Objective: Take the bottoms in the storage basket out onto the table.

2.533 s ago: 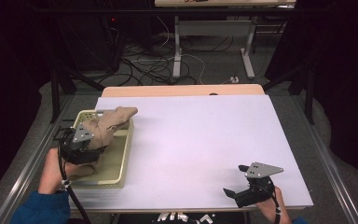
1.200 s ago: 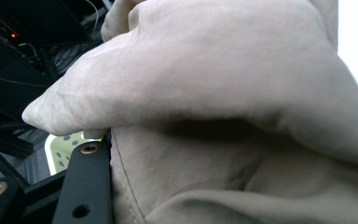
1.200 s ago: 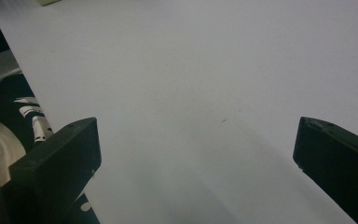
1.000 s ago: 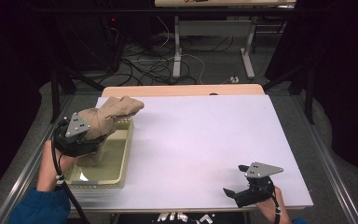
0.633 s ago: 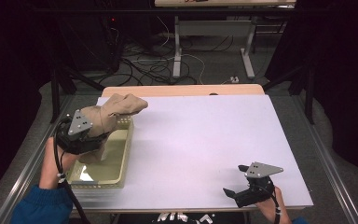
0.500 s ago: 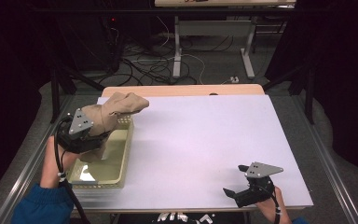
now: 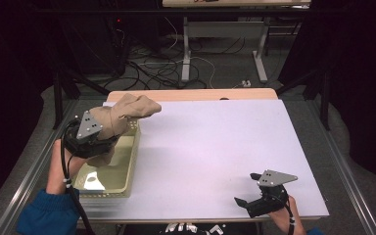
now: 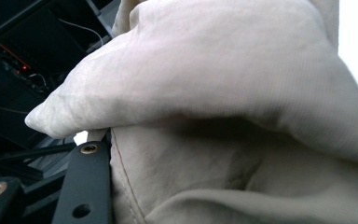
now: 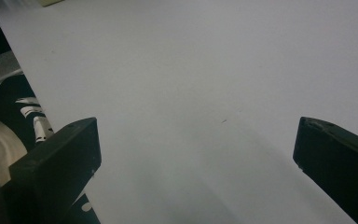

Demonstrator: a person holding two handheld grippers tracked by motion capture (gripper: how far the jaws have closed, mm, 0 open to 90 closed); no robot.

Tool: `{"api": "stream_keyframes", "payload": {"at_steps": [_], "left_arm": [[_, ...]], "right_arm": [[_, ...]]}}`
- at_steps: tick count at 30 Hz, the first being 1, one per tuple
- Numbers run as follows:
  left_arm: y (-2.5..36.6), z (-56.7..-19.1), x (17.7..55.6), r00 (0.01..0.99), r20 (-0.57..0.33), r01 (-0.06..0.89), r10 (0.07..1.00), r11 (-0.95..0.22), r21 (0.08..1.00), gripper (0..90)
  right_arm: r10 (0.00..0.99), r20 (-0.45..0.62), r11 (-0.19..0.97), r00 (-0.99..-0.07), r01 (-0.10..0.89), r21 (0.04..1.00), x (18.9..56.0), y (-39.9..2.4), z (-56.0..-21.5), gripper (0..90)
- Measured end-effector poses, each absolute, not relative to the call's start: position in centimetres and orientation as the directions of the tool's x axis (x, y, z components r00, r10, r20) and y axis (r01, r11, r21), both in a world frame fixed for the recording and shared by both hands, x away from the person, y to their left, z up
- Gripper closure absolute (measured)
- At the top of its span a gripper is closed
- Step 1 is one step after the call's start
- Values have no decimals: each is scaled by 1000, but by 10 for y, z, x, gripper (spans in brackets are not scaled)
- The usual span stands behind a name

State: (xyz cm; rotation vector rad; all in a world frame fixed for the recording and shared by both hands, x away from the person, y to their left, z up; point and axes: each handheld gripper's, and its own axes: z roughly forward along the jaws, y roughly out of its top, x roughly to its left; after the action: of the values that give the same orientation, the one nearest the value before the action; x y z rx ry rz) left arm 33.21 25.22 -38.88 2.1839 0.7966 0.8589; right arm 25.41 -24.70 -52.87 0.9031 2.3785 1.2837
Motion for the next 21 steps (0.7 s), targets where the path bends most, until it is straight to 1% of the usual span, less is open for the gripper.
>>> {"api": "stream_keyframes", "payload": {"at_steps": [21], "left_arm": [[227, -379, 336, 637, 372, 233, 676, -628, 742, 446]], "right_arm": [[650, 48, 402, -758, 397, 825, 253, -247, -528, 3]]}}
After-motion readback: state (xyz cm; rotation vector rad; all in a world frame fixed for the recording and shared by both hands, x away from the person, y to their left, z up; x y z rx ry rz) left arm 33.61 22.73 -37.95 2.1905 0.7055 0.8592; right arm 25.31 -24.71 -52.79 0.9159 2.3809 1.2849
